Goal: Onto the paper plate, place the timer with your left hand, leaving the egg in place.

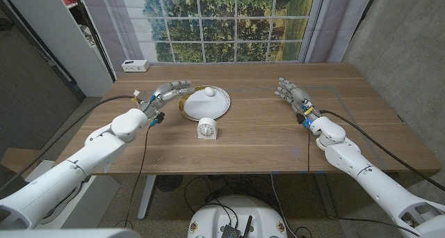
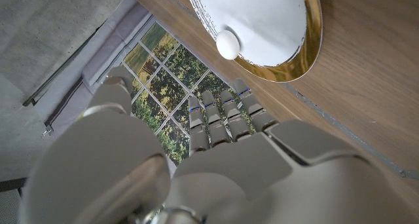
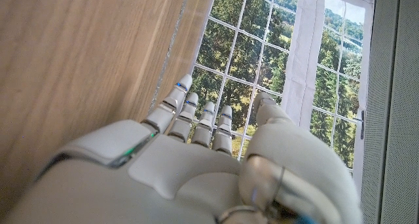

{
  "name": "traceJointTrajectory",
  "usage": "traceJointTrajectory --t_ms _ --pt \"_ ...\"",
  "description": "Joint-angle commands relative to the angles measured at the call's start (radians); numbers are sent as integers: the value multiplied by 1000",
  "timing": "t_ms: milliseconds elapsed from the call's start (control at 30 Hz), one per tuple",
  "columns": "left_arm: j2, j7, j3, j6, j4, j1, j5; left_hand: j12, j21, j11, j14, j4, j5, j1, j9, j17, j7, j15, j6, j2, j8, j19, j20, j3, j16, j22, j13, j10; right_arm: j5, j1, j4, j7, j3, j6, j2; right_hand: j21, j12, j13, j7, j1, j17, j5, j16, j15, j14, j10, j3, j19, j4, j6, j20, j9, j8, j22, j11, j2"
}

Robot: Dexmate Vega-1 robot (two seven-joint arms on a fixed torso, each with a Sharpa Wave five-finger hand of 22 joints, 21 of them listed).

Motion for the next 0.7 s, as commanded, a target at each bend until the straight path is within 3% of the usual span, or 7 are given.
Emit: traceJointTrajectory --t_ms 33,167,400,567,700 --pt "85 -104 2 39 -55 10 54 18 -12 -12 22 -2 27 11 3 8 1 -54 28 -25 10 10 6 -17 8 3 8 44 -10 -36 -51 -17 -7 -5 -14 -6 9 3 0 5 -1 8 7 -105 9 9 -1 7 -3 -5 -31 3 -3 1 -1 5" --pt "99 -151 20 34 -52 -10 68 31 -20 -17 35 0 49 21 3 10 -1 -58 58 -34 19 16 6 -31 12 4 12 77 -13 -50 -59 -27 -7 3 -12 -8 10 3 -1 5 -1 8 8 -104 10 10 -2 8 -3 -5 -31 2 -3 2 -2 6" --pt "160 -196 42 82 -117 -32 144 32 -27 -19 38 2 65 28 3 12 10 -57 67 -39 20 18 11 -40 13 5 16 81 -25 -72 -74 -39 -4 26 -15 -12 11 3 0 5 -2 8 8 -103 12 13 -4 11 -4 -5 -30 2 -2 2 3 7" --pt "227 -197 35 142 -208 -15 205 30 -32 -20 38 2 75 35 3 13 13 -56 71 -38 21 19 11 -44 12 5 18 78 -26 -91 -93 -47 1 28 -24 -14 11 3 0 5 -2 8 10 -102 14 14 -5 12 -4 -6 -29 2 -2 2 6 8" --pt "289 -194 24 241 -308 1 259 32 -35 -25 39 4 81 39 4 14 18 -54 74 -36 21 20 12 -47 13 5 20 83 -22 -105 -106 -49 4 28 -29 -17 11 3 0 4 -3 8 10 -101 16 15 -6 12 -4 -6 -29 2 -2 2 4 8"
